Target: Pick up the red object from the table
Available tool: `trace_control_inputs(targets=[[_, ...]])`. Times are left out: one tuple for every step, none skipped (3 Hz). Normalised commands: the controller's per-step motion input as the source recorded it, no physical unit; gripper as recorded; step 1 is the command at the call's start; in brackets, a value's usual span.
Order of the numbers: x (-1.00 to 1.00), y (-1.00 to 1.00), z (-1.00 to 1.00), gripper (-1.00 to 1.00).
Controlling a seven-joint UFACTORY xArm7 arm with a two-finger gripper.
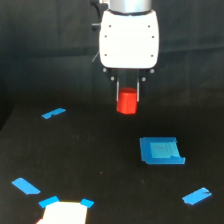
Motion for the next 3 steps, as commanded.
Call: trace_control_inputs(targets=[[-0.23,-0.46,-0.23,-1.00],[-0.06,0.37,0.16,-1.00],[-0.05,0.46,0.47,-1.00]])
